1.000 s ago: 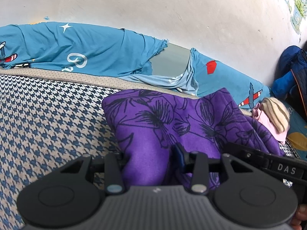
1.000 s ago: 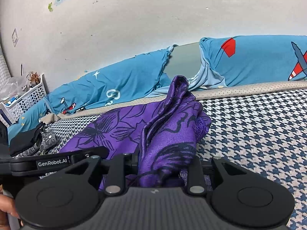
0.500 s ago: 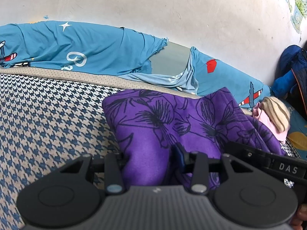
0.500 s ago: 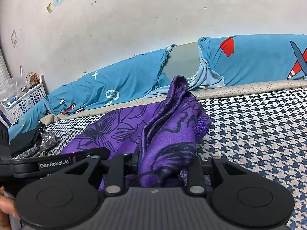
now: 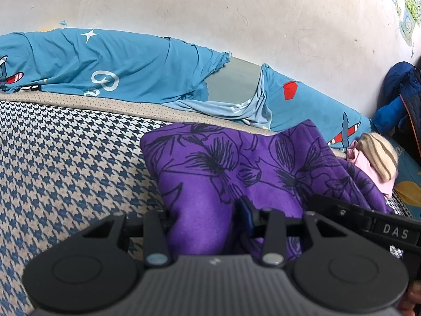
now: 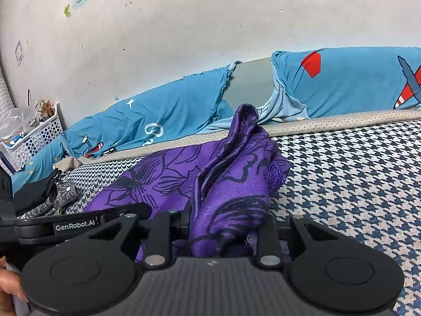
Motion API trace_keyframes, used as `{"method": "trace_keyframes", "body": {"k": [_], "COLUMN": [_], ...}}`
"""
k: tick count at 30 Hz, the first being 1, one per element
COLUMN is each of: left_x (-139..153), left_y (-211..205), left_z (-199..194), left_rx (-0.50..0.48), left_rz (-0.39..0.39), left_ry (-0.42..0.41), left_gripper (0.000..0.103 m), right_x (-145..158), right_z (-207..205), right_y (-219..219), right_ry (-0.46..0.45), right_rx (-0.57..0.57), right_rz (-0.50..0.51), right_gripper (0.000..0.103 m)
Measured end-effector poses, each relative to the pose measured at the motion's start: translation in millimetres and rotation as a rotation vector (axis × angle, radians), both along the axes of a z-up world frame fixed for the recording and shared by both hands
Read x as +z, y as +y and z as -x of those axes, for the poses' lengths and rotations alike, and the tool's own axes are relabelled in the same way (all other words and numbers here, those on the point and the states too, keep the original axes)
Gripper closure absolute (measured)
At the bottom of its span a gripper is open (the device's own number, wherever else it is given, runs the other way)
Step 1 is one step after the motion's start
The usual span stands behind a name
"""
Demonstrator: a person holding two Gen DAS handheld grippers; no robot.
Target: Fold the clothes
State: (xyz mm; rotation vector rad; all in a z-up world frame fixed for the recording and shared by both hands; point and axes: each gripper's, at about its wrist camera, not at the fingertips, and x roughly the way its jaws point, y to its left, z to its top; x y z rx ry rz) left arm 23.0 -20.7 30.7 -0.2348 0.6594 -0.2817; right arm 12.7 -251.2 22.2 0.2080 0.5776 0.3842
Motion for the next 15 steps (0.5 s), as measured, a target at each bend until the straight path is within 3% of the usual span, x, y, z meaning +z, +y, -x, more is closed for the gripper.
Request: {"method": "trace_keyframes", "body": {"k": [15], "left_x": [3.3], "left_y": [-3.9], "left_z": [-1.8], "left_rx": [-0.01], "left_rz": [0.006], "left_ry": [0.001], "left_gripper": [0.066], "right_x": [0.2], "right_z": [4.5], "right_y": [-3.1], "right_ry": [-0.002], "right_rx": [-0.02], "right_rz": [-0.004], "right_gripper": [0.076]}}
